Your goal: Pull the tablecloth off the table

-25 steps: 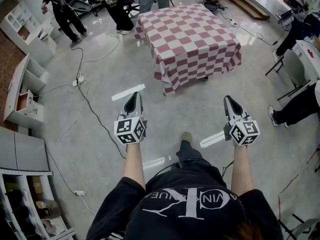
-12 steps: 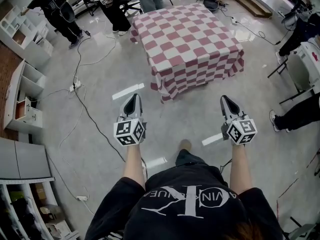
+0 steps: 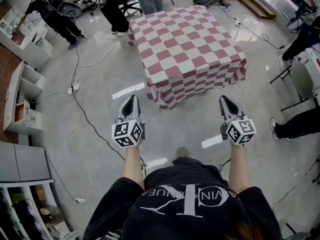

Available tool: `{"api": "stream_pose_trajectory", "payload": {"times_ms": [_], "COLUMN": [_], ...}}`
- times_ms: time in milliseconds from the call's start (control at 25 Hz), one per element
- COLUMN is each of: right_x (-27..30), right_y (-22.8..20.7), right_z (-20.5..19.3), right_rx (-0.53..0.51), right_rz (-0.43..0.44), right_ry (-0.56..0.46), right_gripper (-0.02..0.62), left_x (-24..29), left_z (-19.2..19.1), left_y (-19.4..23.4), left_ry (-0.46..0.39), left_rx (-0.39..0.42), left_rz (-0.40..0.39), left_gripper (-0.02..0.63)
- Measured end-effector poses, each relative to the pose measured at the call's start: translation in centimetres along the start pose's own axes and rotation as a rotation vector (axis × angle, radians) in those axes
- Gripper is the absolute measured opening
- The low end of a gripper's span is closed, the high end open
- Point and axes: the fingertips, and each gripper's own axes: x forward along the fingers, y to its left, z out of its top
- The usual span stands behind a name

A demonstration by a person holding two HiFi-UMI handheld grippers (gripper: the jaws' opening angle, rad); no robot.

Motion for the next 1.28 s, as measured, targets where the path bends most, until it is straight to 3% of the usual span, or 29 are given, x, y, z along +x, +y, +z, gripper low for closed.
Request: {"api": "stream_pose_trajectory", "payload": {"times_ms": [920, 1280], "right_x": [7.5, 14.4], "right_y": [-6.5, -11.9], "right_z": [0.2, 1.4], "right_rx": [0.006, -0.016], "right_rz": [0.043, 0.035], "right_ry": [0.028, 0.055], "right_gripper": [0.018, 0.018], "left_x": [10.2, 19.5], "left_z": [-0.3, 1.2], "left_y": [-1.3, -0.2], "left_ry": [0.017, -0.007], "left_rx": [0.007, -0.011], "left_rz": [-0.004, 0.010], "left_gripper": [0.012, 0.012]}}
